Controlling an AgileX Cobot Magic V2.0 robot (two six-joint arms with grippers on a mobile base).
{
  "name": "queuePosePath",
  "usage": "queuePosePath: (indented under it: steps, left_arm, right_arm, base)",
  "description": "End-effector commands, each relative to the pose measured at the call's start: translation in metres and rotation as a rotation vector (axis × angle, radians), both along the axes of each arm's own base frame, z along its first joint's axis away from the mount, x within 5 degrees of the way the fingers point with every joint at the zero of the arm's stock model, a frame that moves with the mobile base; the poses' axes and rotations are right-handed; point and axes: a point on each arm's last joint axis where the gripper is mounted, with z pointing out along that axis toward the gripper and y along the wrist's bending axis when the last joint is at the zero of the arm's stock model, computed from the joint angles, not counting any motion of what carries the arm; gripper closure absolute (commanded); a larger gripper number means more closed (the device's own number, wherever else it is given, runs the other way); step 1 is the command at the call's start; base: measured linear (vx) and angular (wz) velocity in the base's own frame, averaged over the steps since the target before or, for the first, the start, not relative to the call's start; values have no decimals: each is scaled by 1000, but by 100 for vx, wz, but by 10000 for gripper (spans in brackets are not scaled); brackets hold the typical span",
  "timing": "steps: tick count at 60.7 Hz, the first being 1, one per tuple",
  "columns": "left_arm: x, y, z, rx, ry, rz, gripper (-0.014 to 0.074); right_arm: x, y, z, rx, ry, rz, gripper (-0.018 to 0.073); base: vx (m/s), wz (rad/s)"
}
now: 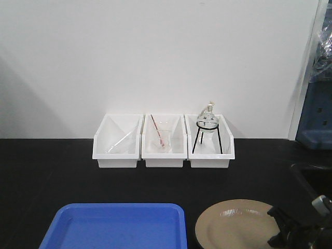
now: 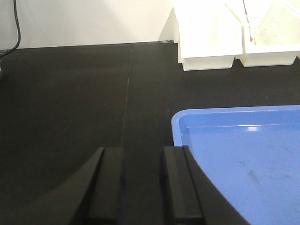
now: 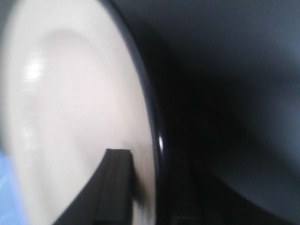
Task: Place disk in tray to left cabinet
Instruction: 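Grasp the cream plate's rim with the right gripper and lift it, then carry the plate over the blue tray and lower it onto the tray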
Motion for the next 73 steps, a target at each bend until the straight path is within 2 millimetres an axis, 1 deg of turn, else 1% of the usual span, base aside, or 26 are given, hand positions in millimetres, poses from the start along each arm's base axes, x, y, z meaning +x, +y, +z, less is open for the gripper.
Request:
queuePosePath:
  steps: [1,11,16,20,26,29,33,38,42,45,50,52,58,62,73]
  left_arm:
    - [3,-2,18,-14,-110,-15,251]
    - [3,-2,18,-14,-110,-15,251]
    - [3,-2,18,-14,-110,-15,251]
    - [3,-2,18,-14,-110,-15,251]
    - [3,-2,18,-14,-110,-15,251]
    - [3,-2,18,-14,-110,-15,251]
    - [3,-2,18,-14,-110,-15,251]
    - [3,-2,18,-14,-110,-15,251]
    - [3,-2,18,-14,-110,-15,251]
    - [3,-2,18,-14,-110,-15,251]
    - [3,-2,18,-14,-110,-15,251]
    - [3,-2,18,-14,-110,-15,251]
    - [3,-2,18,-14,-108,-15,251]
    - [3,-2,18,-14,-104,-14,251]
    - [3,-2,17,-14,-102,-14,251]
  right_arm:
    - [7,-3,39,-38,-151,22,574]
    - [14,-3,82,-56,-298,35,569]
    - [22,1,105,-19,-344,62,568]
    - [27,6,118,9,-366,97,568]
    - [37,22,136,59,-420,143,568]
    - [42,36,142,78,-447,167,566]
    - [47,59,144,104,-474,210,565]
    - [52,94,139,122,-485,273,564]
    - [53,125,130,143,-477,321,564]
    - [53,148,121,161,-460,356,564]
    - [52,178,106,156,-441,411,564]
    - [51,191,97,141,-433,432,564]
    - [50,212,74,95,-408,459,564]
    - [49,222,59,71,-386,462,563]
    - [49,235,26,44,-316,492,557]
  base:
    - [0,0]
    - [0,0]
    - [0,0]
    - [0,0]
    - [0,0]
    - [0,0]
    - [0,0]
    - [0,0]
    - [0,0]
    - [0,0]
    - [0,0]
    - [0,0]
    - [0,0]
    - [0,0]
    - [0,0]
